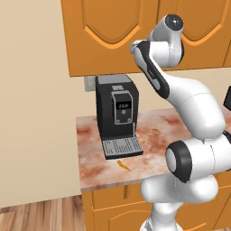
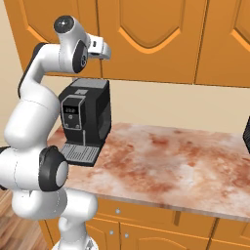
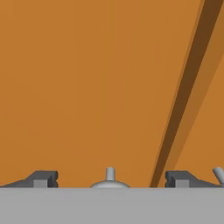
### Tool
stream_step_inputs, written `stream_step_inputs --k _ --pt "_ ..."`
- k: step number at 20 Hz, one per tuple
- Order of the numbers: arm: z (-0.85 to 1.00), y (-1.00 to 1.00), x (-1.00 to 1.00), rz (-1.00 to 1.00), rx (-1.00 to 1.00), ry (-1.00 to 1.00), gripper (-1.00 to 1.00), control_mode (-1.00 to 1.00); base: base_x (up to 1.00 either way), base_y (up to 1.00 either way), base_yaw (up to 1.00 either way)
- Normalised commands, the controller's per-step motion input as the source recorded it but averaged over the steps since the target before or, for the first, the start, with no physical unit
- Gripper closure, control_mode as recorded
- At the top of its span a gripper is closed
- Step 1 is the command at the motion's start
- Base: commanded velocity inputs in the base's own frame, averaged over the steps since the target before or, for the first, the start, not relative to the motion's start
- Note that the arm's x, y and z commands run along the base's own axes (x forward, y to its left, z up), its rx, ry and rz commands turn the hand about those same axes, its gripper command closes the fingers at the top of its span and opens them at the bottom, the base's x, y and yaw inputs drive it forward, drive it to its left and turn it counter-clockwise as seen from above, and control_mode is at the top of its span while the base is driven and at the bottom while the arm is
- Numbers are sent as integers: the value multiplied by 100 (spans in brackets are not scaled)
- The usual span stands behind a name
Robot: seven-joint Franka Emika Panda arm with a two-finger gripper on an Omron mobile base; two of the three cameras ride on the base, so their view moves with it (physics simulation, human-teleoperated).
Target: Retrieve the tupperware from the cabinet, then place the raw meat into the tupperware to avoid contamination.
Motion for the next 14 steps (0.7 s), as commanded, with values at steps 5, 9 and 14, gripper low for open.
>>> stream_step_inputs --k 5,9,14 --pt "-1 1 12 0 0 0 100 -100 0 0 0" --pt "0 0 1 0 0 0 100 -100 0 0 0" --pt "-1 0 0 1 0 0 100 -100 0 0 0"
